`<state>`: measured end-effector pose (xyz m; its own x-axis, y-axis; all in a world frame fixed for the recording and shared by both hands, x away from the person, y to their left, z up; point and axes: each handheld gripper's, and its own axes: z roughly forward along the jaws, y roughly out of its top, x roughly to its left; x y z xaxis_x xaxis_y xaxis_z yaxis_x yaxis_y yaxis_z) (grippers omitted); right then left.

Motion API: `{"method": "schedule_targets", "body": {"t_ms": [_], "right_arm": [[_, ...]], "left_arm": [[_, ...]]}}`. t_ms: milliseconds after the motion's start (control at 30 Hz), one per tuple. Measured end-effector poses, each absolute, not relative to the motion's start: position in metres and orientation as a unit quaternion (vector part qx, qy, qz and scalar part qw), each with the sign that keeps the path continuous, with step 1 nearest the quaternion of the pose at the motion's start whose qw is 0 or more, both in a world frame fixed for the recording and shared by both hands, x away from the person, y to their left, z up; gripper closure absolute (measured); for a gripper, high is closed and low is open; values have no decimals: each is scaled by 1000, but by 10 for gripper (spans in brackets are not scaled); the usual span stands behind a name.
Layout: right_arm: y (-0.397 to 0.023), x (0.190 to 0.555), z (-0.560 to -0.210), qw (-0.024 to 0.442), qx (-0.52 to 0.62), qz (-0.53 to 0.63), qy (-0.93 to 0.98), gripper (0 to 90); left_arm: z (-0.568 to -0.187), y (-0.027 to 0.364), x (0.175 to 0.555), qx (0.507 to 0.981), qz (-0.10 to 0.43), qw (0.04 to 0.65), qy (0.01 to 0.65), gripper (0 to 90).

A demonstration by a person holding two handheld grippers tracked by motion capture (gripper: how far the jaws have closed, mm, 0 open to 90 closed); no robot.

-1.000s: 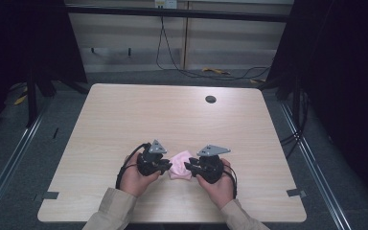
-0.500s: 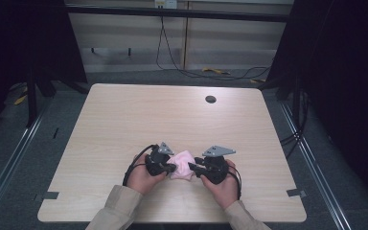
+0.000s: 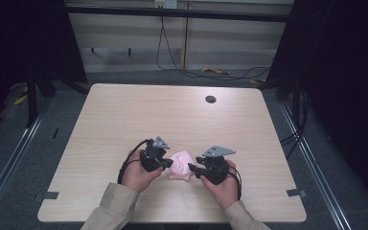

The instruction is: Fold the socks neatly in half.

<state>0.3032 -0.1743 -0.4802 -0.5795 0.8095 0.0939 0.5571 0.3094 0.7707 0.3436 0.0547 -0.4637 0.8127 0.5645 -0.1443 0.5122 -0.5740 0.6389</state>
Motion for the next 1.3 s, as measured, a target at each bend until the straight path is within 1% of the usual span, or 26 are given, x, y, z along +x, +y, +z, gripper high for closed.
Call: {"method": "schedule_targets", "body": {"t_ms": [100,167,267,400,467,533,600,700,733,767,833,900,1000,1100,1167,1233,1267,1300], "right_arm": [[-175,304,-480,159,431,400,793,580],[-175,304,-481,160,430,398,794,582],[-174,305,-481,162,431,401,792,591],[-167,307,-480,161,421,406,795,656],[-161,308,-479,160,412,409,799,738],[-153,310,-479,157,396,407,808,768],[-146,313,-483,156,386,399,817,776],[-142,315,-491,153,382,381,828,821],[-143,315,-494,155,385,374,829,824],[-145,315,-496,155,388,374,828,827],[-148,316,-497,155,393,374,826,830],[-150,316,-496,149,399,374,824,826],[-148,315,-496,156,391,373,827,828],[-148,314,-496,157,392,373,826,828],[-148,314,-496,156,393,374,826,829],[-149,314,-496,156,392,375,826,830],[-148,313,-496,155,395,374,825,830],[-149,313,-497,155,394,374,825,830]], "left_arm": [[-474,57,344,888,42,332,315,900],[-481,57,345,892,36,320,318,900],[-484,58,346,888,28,323,325,900],[-485,59,346,889,28,324,323,900],[-485,60,345,890,31,323,320,900],[-485,59,344,890,32,324,321,900],[-485,60,344,890,32,324,321,900],[-484,63,344,889,34,319,328,900],[-484,66,344,895,45,299,328,900],[-486,70,345,893,44,299,332,900],[-488,77,346,885,34,314,343,900],[-487,79,344,886,39,312,340,900],[-477,78,343,874,44,343,342,900],[-466,68,344,864,45,379,329,900],[-463,57,344,863,55,388,318,886],[-466,46,346,861,39,398,314,874],[-470,41,346,863,43,394,313,867],[-473,37,346,872,49,376,308,868]]}}
